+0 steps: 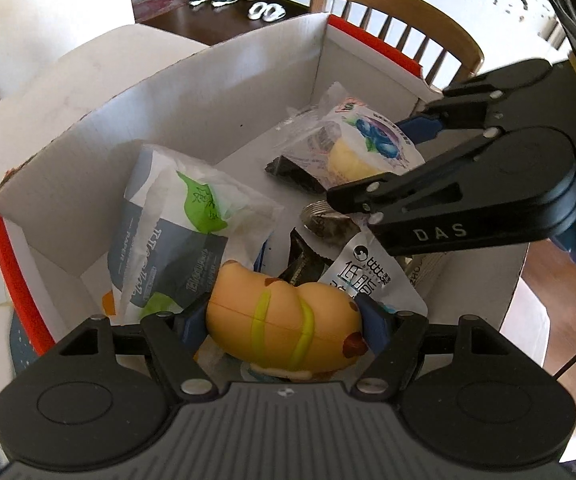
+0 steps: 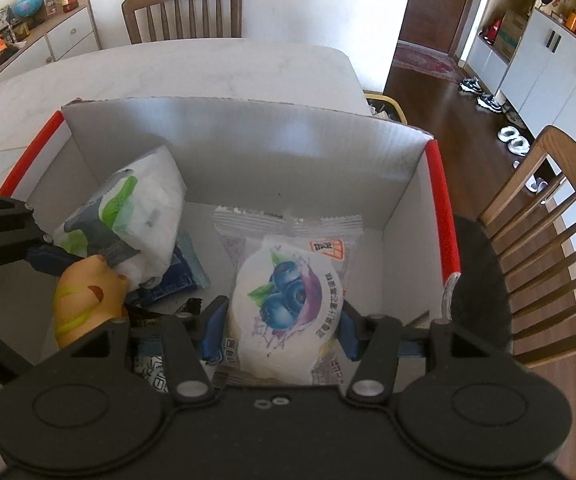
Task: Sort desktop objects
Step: 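Lower and open the left gripper to drop the toy while the right drops the bread bag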
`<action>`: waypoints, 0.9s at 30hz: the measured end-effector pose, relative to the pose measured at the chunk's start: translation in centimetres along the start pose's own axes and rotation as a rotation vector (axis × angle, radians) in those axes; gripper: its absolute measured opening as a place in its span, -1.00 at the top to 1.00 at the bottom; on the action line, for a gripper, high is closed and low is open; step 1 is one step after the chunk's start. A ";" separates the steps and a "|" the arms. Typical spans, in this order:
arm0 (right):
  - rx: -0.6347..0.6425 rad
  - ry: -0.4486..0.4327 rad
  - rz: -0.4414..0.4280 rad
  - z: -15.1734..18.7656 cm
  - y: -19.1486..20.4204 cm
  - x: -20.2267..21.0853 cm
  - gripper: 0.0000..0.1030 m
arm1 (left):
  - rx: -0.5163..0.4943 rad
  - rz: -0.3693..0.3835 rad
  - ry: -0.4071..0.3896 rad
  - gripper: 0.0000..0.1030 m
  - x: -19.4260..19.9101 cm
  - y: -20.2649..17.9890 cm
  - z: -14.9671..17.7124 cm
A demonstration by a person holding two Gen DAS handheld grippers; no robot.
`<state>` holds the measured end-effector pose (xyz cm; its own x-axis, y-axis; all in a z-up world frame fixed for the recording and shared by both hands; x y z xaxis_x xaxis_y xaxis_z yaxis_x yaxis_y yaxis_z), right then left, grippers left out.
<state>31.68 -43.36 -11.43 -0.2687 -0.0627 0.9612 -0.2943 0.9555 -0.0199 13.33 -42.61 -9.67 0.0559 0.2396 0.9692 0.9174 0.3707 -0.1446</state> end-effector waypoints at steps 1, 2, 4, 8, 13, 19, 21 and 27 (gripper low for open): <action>0.002 0.000 -0.004 0.0 0.0 0.0 -0.13 | 0.004 0.001 -0.002 -0.45 0.1 0.0 0.0; 0.004 -0.001 -0.008 0.1 0.1 0.1 -0.16 | 0.005 0.001 -0.004 -0.46 0.1 0.0 0.1; 0.009 -0.006 -0.012 0.2 0.2 0.4 -0.24 | 0.015 0.003 -0.004 -0.48 0.0 0.3 -0.2; 0.008 -0.023 -0.006 0.4 0.2 1.2 -0.42 | 0.020 0.010 -0.015 -0.57 0.7 0.3 -0.2; -0.001 -0.036 -0.007 0.5 0.0 2.4 -0.43 | 0.021 -0.002 -0.046 -0.58 1.7 0.1 0.2; 0.001 -0.062 -0.006 0.6 0.4 4.3 -0.43 | 0.023 -0.009 -0.084 -0.63 3.1 -0.2 0.8; 0.001 -0.071 -0.008 0.6 0.6 4.9 -0.43 | 0.026 -0.014 -0.100 -0.63 3.7 -0.3 0.8; 0.006 -0.099 -0.011 1.2 0.8 6.8 -0.43 | 0.046 -0.042 -0.170 -0.65 5.4 -0.4 1.2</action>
<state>28.48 -43.37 -5.22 -0.3548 -0.1018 0.9294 -0.3036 0.9527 -0.0116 12.76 -40.35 -4.57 -0.0529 0.3701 0.9275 0.8983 0.4233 -0.1177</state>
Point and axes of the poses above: each gripper's, at about its wrist camera, not at the fingertips, and x roughly against the way its jaws point, y to its left, z to its underside, the point moved 5 cm from there along -x, roughly the way its jaws point, and after that the axes turned 14 degrees about y, right-handed, at the moved point
